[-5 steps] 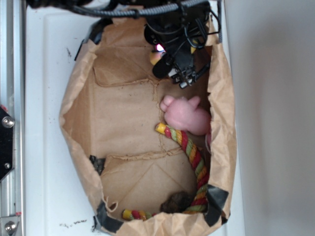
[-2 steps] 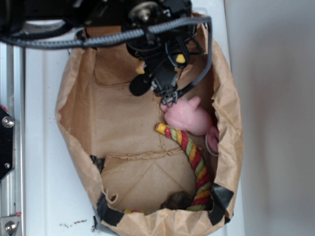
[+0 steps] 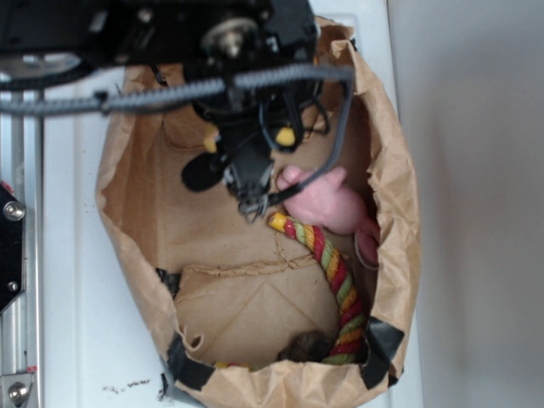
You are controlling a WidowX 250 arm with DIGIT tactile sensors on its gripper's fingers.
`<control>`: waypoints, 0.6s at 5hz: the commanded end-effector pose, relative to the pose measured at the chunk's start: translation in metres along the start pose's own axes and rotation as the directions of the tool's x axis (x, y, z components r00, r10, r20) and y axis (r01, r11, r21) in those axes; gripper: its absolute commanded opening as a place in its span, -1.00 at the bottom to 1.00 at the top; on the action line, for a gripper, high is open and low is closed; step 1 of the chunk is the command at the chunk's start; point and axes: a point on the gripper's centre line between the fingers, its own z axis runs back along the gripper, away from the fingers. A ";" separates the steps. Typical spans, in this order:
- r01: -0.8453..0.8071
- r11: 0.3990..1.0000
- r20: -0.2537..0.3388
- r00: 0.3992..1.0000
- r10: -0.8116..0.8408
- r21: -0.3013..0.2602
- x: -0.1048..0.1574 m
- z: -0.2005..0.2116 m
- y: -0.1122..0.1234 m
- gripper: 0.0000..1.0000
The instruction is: Grab the green sponge.
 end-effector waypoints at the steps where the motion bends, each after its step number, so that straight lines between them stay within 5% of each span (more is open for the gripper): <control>1: 0.114 0.992 0.051 0.992 -0.112 -0.046 0.002 0.042 -0.017 -1.00; 3: 0.092 0.993 0.064 0.994 -0.087 -0.074 0.015 0.052 -0.028 -1.00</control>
